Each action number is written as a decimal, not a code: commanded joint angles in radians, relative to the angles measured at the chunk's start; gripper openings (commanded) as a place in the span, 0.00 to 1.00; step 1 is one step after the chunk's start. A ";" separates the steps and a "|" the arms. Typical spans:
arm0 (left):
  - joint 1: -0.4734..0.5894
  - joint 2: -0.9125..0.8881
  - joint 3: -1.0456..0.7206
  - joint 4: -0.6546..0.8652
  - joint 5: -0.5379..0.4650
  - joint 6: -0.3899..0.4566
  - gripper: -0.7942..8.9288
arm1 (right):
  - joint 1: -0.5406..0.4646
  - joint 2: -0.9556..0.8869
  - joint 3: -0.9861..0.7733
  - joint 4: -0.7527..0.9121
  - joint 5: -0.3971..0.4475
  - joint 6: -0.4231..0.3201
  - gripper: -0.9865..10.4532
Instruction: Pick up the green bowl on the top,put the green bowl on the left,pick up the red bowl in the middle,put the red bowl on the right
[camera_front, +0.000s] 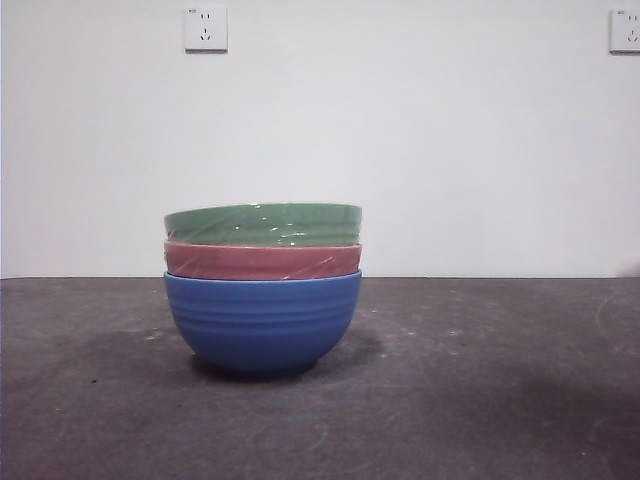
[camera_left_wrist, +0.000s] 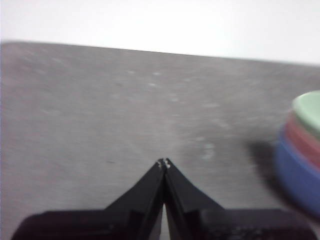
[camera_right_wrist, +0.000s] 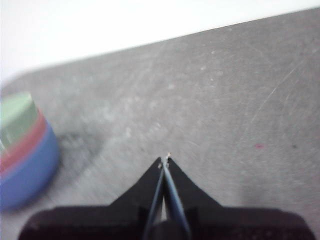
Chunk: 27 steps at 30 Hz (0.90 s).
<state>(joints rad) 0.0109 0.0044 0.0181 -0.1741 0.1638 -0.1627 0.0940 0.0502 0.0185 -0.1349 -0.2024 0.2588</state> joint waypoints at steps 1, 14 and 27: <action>0.002 -0.003 -0.016 0.006 0.073 -0.193 0.08 | 0.000 -0.002 -0.010 0.032 -0.001 0.214 0.07; 0.002 -0.002 -0.002 0.002 0.106 -0.252 0.08 | 0.000 -0.002 0.000 0.044 0.002 0.253 0.07; 0.002 0.198 0.227 -0.081 0.107 -0.216 0.07 | 0.000 0.220 0.204 0.021 0.002 0.202 0.07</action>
<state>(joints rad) 0.0109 0.1875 0.2379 -0.2646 0.2672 -0.4072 0.0940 0.2562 0.2108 -0.1188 -0.2016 0.4873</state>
